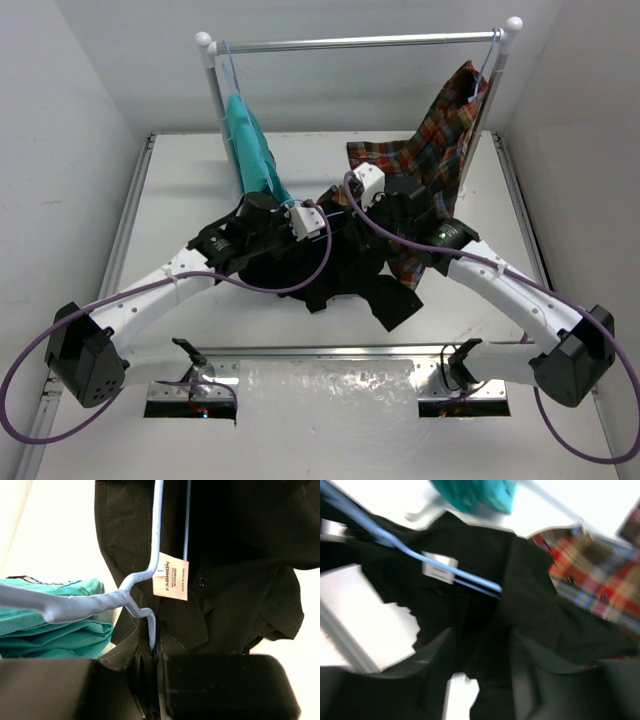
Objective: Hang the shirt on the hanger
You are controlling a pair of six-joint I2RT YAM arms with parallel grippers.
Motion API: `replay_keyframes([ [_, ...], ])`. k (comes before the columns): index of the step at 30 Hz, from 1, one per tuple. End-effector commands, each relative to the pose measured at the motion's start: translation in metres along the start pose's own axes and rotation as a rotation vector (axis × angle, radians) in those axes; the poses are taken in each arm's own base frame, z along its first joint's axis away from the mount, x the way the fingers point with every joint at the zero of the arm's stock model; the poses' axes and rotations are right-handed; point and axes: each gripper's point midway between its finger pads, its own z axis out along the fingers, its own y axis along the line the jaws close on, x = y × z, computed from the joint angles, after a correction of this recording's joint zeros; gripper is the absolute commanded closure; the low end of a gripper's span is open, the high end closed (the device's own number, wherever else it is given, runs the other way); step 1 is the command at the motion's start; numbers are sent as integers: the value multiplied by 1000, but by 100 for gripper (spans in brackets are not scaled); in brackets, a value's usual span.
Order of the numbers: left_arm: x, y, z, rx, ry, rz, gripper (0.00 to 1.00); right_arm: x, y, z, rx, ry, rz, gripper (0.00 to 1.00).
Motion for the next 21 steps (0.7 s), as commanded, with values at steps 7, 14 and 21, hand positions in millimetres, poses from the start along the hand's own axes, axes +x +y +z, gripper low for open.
replay_keyframes([
  [7, -44, 12, -8, -41, -145, -75, 100, 34, -32, 19, 186, 78, 72, 69],
  [14, -43, 11, -10, -37, -141, -74, 100, 17, -47, 20, 274, 20, 110, 41],
  [21, -37, 5, -8, -20, -136, -82, 100, 15, -42, 28, 263, -47, 211, 39],
])
